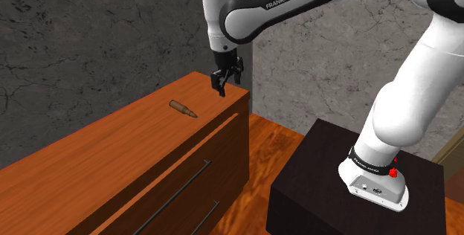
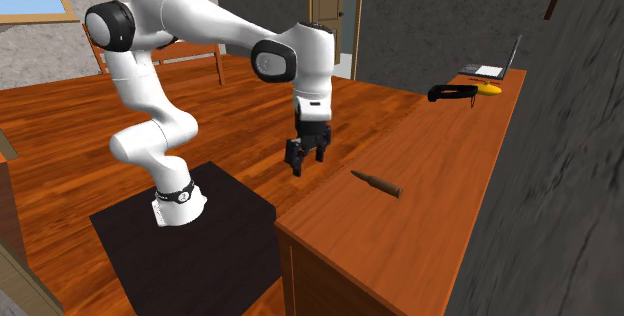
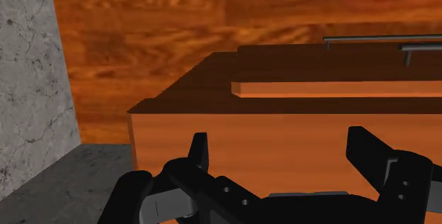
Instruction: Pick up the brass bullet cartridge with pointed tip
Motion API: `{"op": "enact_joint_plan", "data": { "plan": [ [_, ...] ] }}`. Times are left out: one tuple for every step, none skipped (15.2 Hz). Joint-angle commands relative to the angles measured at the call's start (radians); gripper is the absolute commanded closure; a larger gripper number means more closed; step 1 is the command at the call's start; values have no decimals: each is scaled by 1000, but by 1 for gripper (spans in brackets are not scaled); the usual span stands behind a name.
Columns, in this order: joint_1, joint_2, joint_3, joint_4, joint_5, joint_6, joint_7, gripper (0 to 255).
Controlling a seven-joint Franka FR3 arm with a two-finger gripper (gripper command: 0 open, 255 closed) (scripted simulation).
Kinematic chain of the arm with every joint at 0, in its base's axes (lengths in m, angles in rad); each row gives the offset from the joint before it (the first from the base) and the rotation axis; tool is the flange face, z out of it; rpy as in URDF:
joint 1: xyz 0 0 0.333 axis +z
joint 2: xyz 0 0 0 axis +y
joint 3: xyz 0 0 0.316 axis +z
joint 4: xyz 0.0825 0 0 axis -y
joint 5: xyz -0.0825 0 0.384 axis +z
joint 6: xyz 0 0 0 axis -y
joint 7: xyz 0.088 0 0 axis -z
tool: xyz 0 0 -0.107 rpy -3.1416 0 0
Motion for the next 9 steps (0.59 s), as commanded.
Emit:
{"op": "enact_joint_plan", "data": {
  "plan": [
    [10,77,19,72,-22,6,38,0],
    [17,113,27,108,-34,8,56,0],
    [25,150,34,145,-47,7,74,0],
    [33,188,40,184,-61,6,92,0],
    [42,225,46,225,-75,3,109,0],
    [53,264,50,267,-89,-1,126,0],
    [64,303,54,311,-104,-6,142,0],
    [77,342,57,357,-119,-13,157,0],
    [91,382,58,405,-134,-22,171,0]
  ]
}}
